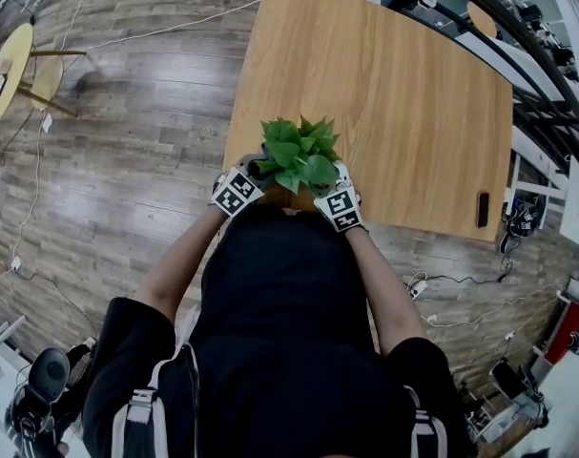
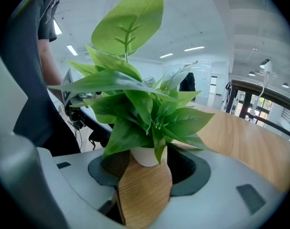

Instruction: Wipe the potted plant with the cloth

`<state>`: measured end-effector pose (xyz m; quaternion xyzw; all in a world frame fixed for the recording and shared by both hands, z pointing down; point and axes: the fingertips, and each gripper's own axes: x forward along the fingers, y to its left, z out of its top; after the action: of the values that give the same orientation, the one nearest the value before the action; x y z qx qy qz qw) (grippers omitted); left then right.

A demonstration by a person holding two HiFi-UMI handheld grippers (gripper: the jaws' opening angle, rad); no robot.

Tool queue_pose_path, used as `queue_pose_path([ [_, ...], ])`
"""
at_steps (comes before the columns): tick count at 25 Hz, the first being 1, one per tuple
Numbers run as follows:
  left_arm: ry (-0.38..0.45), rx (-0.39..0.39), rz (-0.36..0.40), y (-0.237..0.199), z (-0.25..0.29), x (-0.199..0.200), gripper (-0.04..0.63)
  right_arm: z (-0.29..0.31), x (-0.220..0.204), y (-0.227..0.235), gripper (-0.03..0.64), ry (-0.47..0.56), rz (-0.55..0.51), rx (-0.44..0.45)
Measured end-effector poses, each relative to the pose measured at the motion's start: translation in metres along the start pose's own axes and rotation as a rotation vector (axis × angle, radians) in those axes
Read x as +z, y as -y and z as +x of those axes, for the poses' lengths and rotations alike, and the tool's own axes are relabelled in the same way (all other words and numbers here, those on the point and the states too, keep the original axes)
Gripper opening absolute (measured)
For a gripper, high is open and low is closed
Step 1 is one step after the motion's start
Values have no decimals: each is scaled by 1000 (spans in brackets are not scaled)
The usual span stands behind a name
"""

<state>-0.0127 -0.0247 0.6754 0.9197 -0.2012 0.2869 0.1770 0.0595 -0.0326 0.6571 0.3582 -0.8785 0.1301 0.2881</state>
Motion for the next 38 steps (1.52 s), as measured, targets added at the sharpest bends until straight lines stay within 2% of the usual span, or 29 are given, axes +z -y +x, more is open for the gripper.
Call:
queue_pose_path([
  [5,20,6,-41,5,1,-2,115,-1,2,-1,232,6,0,2],
  [15,67,108,-124,-26,-6,-3,115,-2,0,-33,232,27,-7,86],
  [17,64,112,-134,-28,-7,-3,115,-3,-6,-27,232,6,-19,58],
  [19,58,116,-134,-32,-7,-3,115,-4,-10,-12,232,-7,-28,-9],
  [21,53,125,-132,-38,-7,-4,115,-4,-8,-1,232,-4,-45,-39],
  [24,46,128,-130,-39,-5,-6,115,-2,0,-4,233,24,-78,11],
  [27,39,108,-96,-34,-3,-3,115,0,4,-8,235,36,-100,52],
  [38,27,51,-48,-15,-3,-6,115,4,8,-4,235,35,-68,50],
])
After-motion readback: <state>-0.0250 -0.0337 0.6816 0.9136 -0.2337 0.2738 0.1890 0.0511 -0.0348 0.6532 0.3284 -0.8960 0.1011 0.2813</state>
